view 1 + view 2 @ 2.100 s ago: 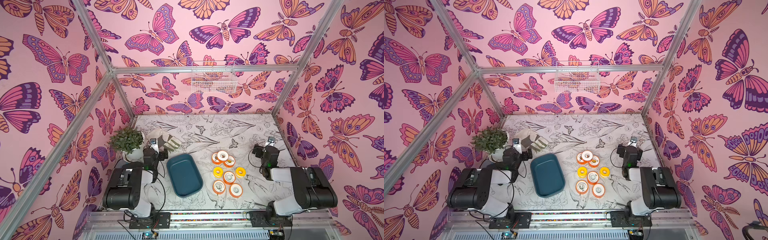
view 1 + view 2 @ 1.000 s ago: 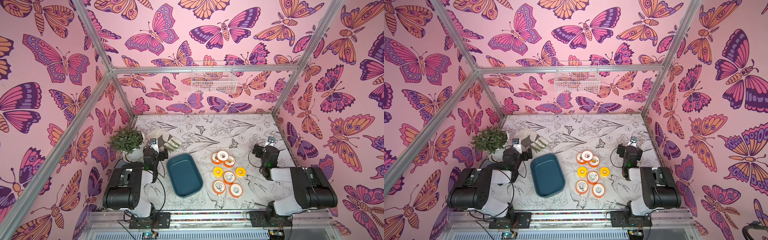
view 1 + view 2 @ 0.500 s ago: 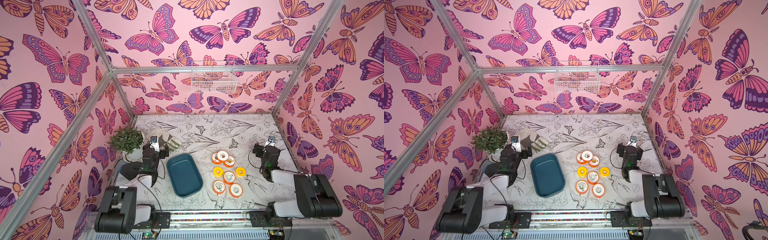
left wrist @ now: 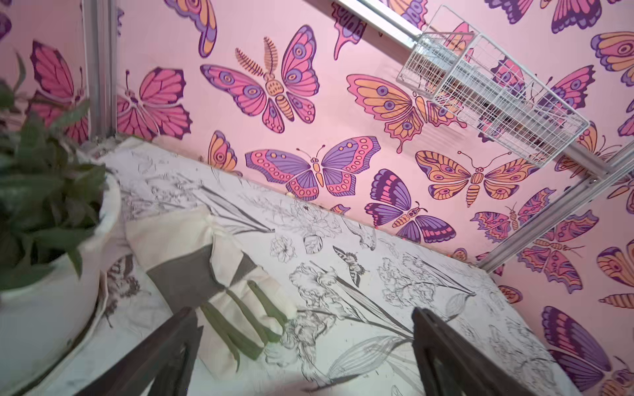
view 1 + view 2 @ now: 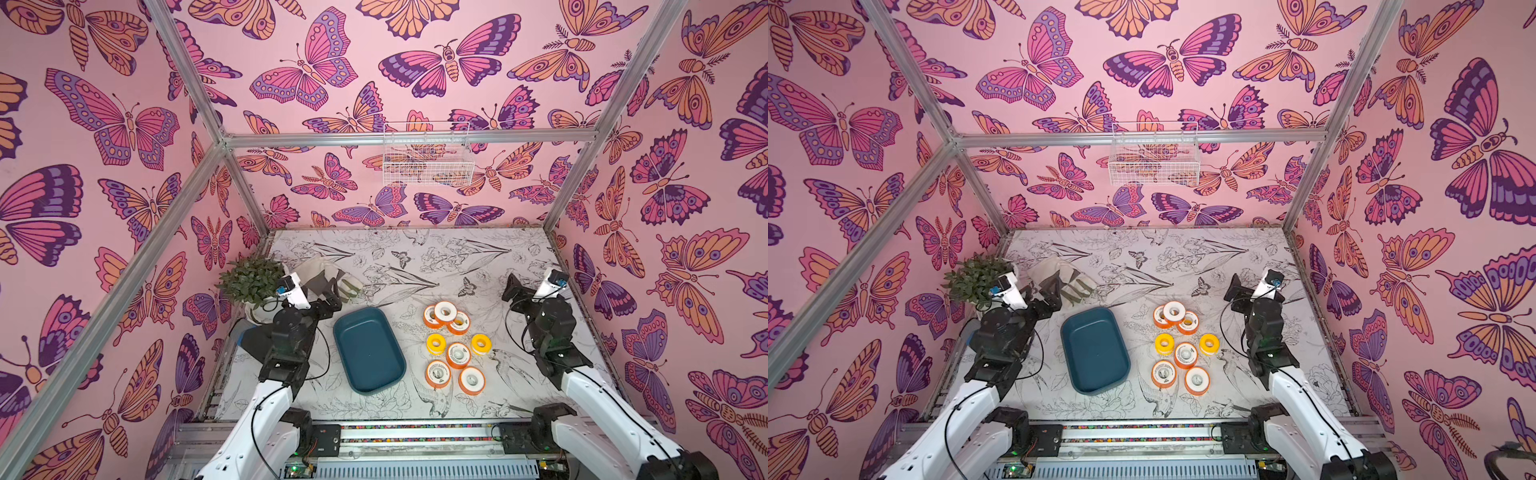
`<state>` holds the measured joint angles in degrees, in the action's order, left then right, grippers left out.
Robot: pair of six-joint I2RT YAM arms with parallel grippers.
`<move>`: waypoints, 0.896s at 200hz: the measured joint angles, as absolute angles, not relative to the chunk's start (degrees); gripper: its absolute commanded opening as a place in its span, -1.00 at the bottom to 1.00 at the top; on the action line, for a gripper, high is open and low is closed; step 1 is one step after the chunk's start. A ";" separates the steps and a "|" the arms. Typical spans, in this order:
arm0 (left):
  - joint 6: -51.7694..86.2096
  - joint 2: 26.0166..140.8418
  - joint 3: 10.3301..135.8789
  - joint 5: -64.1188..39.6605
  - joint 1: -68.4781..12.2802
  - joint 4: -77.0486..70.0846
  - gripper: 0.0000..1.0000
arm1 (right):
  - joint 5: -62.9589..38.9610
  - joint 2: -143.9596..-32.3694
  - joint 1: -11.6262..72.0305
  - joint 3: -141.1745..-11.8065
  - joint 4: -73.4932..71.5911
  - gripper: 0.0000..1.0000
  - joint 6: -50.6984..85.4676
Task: Put the sealing tape into the storage box
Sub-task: Adjust the storage box at the center of the board.
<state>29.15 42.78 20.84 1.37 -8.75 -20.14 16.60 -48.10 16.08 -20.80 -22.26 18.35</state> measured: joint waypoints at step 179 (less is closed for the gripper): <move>39.90 32.23 18.09 -12.60 -8.99 14.59 0.49 | 30.22 -63.37 35.40 -16.32 -29.32 0.97 16.25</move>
